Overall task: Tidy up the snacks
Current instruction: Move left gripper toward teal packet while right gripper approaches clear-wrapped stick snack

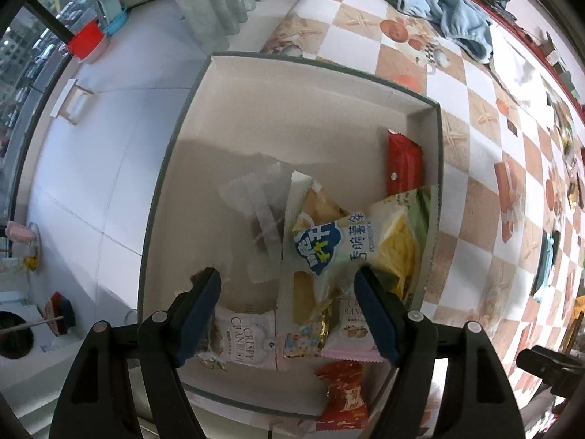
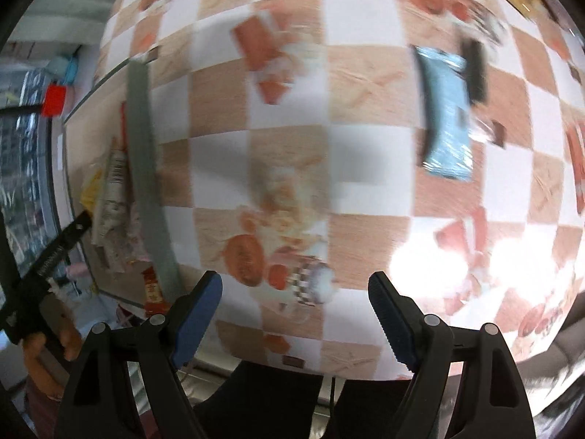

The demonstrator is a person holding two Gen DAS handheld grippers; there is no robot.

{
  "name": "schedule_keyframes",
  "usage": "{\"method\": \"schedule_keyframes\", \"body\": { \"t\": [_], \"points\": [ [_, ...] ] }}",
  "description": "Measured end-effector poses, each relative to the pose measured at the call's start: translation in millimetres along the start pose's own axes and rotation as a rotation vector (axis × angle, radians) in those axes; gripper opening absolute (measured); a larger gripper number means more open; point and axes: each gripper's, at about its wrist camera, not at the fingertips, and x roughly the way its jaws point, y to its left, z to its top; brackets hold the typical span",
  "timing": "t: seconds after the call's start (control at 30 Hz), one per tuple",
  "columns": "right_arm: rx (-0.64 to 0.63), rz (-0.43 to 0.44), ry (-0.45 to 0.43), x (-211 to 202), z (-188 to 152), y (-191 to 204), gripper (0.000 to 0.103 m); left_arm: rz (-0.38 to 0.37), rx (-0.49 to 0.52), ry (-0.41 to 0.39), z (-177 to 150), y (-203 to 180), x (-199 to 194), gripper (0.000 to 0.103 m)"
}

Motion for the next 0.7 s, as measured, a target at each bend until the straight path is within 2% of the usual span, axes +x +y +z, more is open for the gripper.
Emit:
{"method": "schedule_keyframes", "body": {
  "t": [0.3, 0.47, 0.7],
  "points": [
    [0.148, 0.004, 0.002, 1, -5, -63, 0.083, -0.007, 0.045, 0.029, -34, -17, -7, 0.079],
    [0.203, 0.017, -0.004, 0, -6, -89, 0.083, 0.010, 0.081, 0.018, -54, -28, -14, 0.079],
    [0.271, 0.018, -0.044, -10, 4, -119, 0.083, -0.011, 0.120, -0.001, -63, -59, -33, 0.079]
  ]
}}
